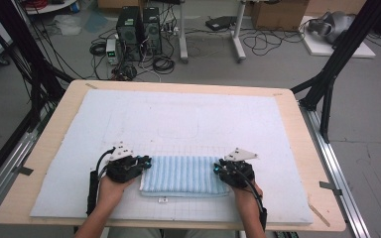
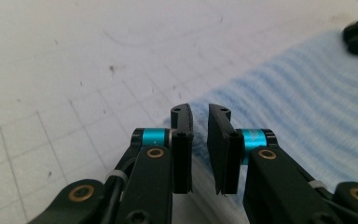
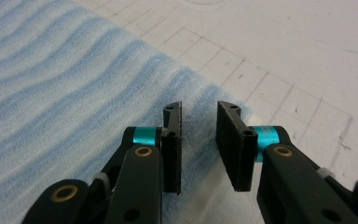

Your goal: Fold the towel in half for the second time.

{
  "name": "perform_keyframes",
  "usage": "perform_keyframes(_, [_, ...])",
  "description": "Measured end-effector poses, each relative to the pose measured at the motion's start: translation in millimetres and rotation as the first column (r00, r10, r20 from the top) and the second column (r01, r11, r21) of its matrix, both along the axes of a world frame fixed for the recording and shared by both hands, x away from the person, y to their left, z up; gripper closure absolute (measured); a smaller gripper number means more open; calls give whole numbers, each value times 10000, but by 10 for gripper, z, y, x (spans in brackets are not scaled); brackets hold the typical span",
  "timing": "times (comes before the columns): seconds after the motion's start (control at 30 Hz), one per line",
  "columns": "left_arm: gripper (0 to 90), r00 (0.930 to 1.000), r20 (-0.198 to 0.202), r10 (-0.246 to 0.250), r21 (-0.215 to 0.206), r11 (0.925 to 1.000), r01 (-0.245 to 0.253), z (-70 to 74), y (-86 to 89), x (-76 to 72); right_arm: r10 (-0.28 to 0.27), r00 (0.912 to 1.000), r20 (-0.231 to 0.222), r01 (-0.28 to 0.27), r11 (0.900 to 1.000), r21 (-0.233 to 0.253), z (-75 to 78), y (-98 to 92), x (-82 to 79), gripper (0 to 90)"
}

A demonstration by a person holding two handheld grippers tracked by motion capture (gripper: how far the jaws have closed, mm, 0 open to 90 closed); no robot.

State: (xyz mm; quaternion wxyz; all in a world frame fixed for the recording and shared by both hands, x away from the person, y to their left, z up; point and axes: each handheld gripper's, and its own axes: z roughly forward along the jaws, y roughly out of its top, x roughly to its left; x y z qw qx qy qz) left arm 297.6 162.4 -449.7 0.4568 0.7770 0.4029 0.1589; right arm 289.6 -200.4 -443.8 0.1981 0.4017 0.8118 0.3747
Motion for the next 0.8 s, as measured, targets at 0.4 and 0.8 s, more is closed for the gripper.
perform_keyframes(0.4, [398, 9875, 1479, 541, -1878, 9819, -257, 162, 189, -75, -806, 9914, 1034, 670, 9894, 1289, 214, -361, -242, 265])
perform_keyframes(0.8, [171, 9694, 2373, 620, -2282, 9736, -64, 270, 430, -178, -1454, 9693, 1984, 1093, 9772, 1822, 401, -750, -407, 115])
